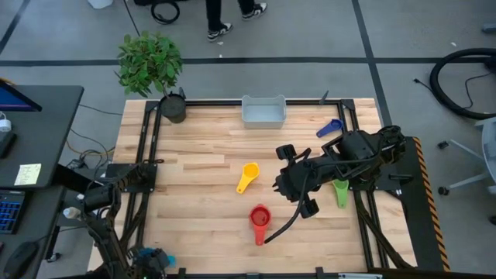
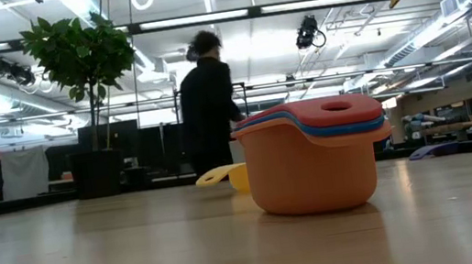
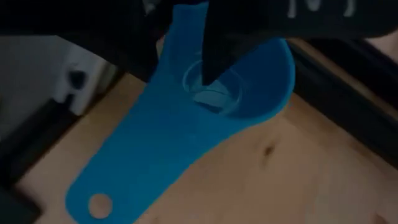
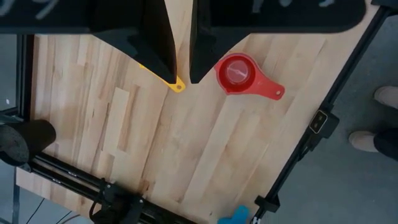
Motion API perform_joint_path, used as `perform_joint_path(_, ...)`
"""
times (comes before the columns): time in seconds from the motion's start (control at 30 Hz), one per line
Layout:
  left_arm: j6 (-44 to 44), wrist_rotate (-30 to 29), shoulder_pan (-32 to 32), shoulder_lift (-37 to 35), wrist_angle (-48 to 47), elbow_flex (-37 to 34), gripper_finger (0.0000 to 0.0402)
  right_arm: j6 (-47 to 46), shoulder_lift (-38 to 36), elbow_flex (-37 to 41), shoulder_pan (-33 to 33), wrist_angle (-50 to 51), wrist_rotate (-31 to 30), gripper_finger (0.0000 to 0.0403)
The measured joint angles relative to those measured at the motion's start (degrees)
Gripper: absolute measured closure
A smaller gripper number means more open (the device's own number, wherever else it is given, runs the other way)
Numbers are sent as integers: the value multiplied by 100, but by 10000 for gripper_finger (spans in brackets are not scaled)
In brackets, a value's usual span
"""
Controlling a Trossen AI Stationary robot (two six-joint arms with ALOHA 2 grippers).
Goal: Nest measuring cups in basket
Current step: Stack the light blue measuring cup on top of the red measuring cup
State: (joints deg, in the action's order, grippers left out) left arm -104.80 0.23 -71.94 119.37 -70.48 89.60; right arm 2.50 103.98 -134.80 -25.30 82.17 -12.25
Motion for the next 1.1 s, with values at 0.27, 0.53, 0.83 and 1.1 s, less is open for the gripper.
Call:
perform_joint_path(0.27,202,-7,4,-2,-288,0,385,0,0,0,-2,2,0,354)
perform_joint_path(0.53,928,-12,44,-2,-385,0,385,-5,0,0,-1,2,-16,354)
perform_joint_path(0.83,2101,-592,309,-97,-418,0,385,-59,0,0,0,4,-24,372)
perform_joint_path(1.1,3823,-1244,886,-360,-421,0,386,-146,0,0,77,7,-26,393)
